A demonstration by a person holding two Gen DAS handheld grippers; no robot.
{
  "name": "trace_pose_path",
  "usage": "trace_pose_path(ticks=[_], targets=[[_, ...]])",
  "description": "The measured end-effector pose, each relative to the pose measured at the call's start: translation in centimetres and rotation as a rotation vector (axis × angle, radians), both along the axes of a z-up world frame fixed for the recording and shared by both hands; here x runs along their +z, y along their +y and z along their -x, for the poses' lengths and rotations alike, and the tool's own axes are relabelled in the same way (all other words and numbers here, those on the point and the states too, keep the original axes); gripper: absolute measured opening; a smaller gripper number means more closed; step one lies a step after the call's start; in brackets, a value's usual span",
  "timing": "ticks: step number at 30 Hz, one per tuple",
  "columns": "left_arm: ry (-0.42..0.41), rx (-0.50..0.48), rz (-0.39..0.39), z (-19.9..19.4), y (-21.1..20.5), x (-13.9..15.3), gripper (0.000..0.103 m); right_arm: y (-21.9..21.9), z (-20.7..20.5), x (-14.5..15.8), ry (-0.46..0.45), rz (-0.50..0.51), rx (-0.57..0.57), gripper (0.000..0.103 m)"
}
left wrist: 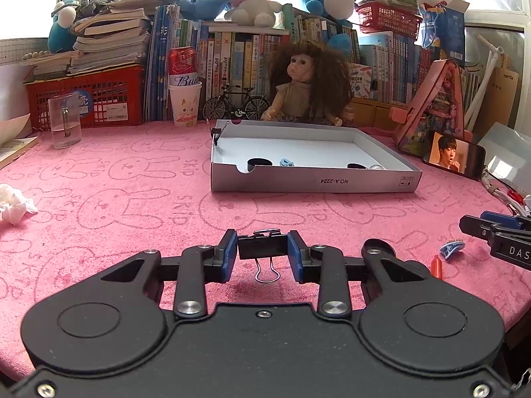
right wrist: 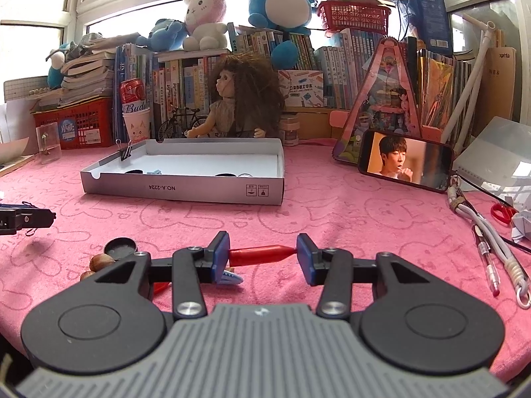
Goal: Organize rigid objects
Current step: 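Carry the binder clip and red crayon in both tools over the tray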
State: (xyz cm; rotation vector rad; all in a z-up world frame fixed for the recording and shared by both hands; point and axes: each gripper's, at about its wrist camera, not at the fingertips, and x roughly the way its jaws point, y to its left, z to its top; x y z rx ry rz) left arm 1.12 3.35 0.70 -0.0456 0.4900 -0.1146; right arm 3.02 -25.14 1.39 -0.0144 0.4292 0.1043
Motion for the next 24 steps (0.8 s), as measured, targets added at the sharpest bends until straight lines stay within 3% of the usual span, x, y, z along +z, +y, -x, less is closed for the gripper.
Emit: trace_pose_path(ticks=[24], targets=[[-0.040, -0.034, 0.029, -4.4, -0.6, 2.5, 0.031, 0.7, -3.9, 1.4, 0.021, -0.077, -0.026, 0.049]])
